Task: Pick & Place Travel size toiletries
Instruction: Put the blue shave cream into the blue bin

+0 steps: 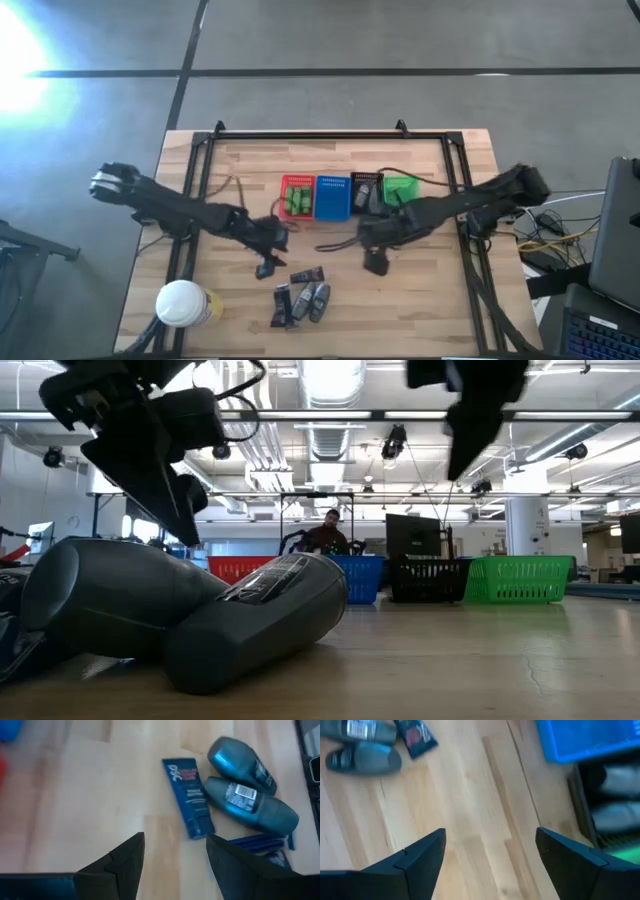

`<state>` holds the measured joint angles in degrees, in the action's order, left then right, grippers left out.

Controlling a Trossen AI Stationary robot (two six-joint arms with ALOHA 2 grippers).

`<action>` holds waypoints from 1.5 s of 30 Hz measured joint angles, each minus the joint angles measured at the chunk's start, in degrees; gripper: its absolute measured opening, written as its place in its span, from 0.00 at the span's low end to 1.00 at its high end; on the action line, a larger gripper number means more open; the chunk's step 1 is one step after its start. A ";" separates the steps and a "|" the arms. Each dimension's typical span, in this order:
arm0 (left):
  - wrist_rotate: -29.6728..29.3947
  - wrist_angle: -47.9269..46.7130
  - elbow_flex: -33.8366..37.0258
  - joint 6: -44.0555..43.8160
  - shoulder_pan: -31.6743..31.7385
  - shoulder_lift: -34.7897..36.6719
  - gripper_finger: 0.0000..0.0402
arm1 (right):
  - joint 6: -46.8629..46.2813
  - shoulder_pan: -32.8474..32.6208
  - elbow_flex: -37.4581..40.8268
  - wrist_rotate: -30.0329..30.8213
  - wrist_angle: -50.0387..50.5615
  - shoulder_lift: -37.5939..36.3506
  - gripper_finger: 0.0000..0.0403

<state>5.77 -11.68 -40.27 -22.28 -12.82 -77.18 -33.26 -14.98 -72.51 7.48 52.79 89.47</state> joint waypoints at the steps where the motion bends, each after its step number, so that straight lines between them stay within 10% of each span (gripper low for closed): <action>1: -0.60 -0.84 -1.68 -0.61 -0.91 -1.85 0.54 | 0.02 -0.25 2.14 0.31 -0.33 -1.86 0.74; 21: -3.48 -15.33 -22.64 -2.12 -5.86 -25.79 0.82 | -0.43 -2.25 23.24 6.26 -10.08 -26.30 0.75; 35: -4.42 -17.48 -23.13 -4.46 -5.19 -25.58 0.31 | -3.22 -2.25 23.93 7.87 -10.10 -25.37 0.87; 45: -20.59 -11.64 -23.25 -34.02 1.96 -13.70 0.31 | -13.03 -2.27 23.71 13.29 -9.74 -28.49 0.89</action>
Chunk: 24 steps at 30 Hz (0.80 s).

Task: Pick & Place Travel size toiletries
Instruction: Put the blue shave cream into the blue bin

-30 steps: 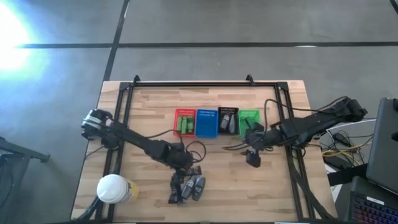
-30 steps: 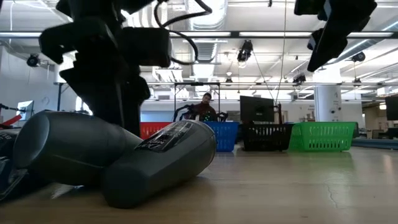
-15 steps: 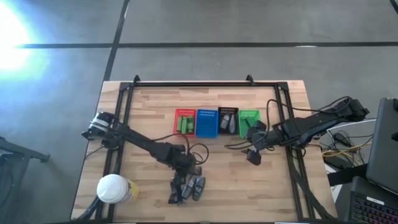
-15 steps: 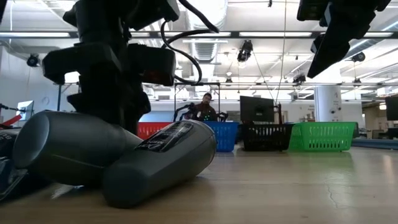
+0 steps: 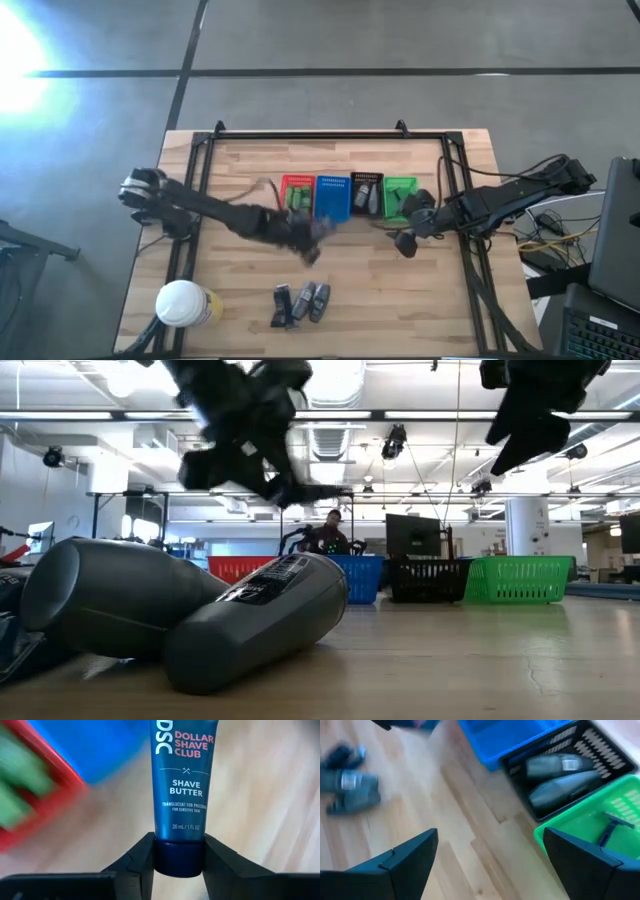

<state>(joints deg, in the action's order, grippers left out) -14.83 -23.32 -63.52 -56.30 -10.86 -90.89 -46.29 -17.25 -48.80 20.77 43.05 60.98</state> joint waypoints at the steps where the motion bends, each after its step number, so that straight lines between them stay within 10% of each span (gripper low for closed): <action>1: -3.37 1.19 -0.05 -4.81 1.47 0.94 0.31 | -1.75 0.02 0.00 1.07 -0.04 -0.43 0.89; 8: -7.32 18.64 0.53 -17.12 10.75 -3.06 0.31 | -4.74 -0.01 -0.02 4.81 -0.59 -2.15 0.88; 16: -4.47 15.76 -3.67 -20.80 12.27 -13.70 0.32 | -4.54 -0.46 -0.04 4.95 -1.62 -1.69 0.84; 24: -5.90 14.39 -8.10 -16.61 12.76 -15.78 0.69 | -4.25 -1.68 -0.04 4.95 -1.60 -1.64 0.80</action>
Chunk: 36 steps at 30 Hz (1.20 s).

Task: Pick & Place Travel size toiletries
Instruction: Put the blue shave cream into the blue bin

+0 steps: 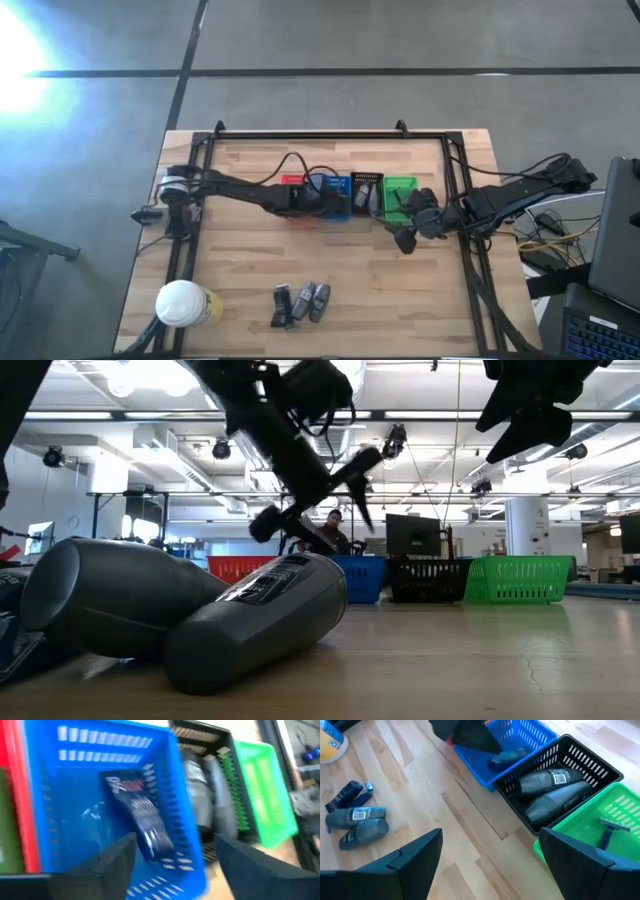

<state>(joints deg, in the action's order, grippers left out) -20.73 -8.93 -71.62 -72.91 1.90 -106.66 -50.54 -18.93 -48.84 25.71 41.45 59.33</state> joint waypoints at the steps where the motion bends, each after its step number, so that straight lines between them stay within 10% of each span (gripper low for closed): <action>1: 1.61 -0.94 -0.54 0.71 -0.01 0.60 0.73 | 0.28 -0.11 0.00 0.00 0.01 0.00 0.80; 9: 29.64 -23.92 -4.42 21.58 -4.23 9.30 0.81 | 1.81 -0.34 0.03 -0.04 0.79 -0.01 0.84; 16: 24.86 -50.13 -3.96 2.76 -19.36 11.46 0.79 | 2.82 -0.34 0.09 -0.07 0.74 0.07 0.90; 25: 20.15 -42.20 -2.88 -21.53 -34.40 8.66 0.79 | 4.65 -0.32 0.09 -0.09 0.59 0.07 0.88; 36: 20.06 -23.42 6.33 -32.90 -37.42 5.13 0.78 | 5.59 -0.32 0.11 -0.16 0.27 0.07 0.83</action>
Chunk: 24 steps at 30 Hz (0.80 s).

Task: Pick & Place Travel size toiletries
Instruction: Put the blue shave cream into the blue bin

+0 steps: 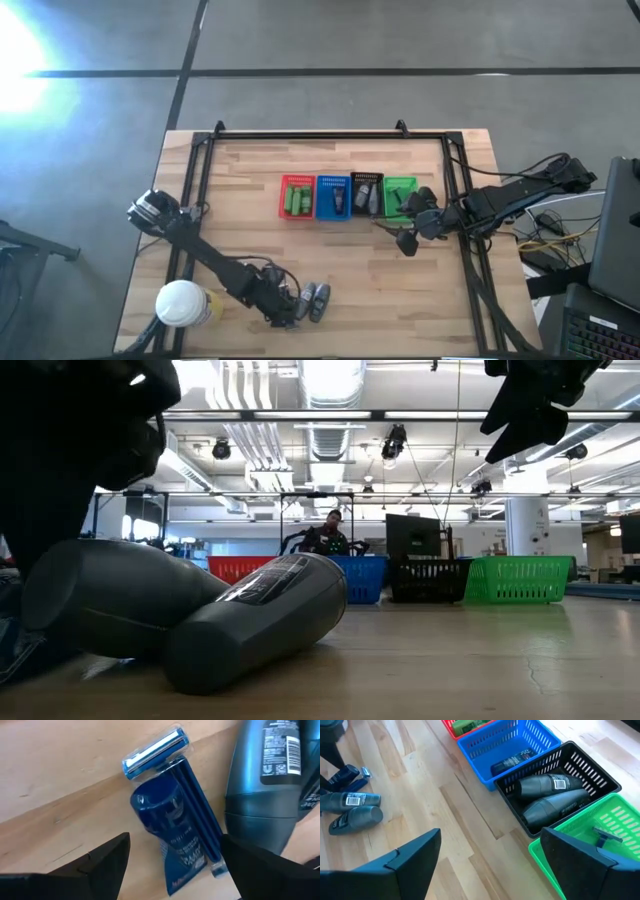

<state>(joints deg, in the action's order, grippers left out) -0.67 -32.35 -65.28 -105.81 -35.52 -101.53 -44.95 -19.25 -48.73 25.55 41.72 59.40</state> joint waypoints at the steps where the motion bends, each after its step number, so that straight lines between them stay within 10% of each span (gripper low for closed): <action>1: -0.01 0.93 0.64 0.29 -0.15 -0.01 0.78 | -0.01 0.00 0.00 -0.01 -0.01 0.00 0.82; 24: -4.97 0.60 6.39 9.20 0.49 6.21 0.24 | -0.14 -0.02 0.22 -0.03 -0.01 0.00 0.74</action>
<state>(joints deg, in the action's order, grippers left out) -5.64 -31.75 -58.90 -96.61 -35.04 -95.32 -45.09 -19.27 -48.51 25.52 41.71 59.40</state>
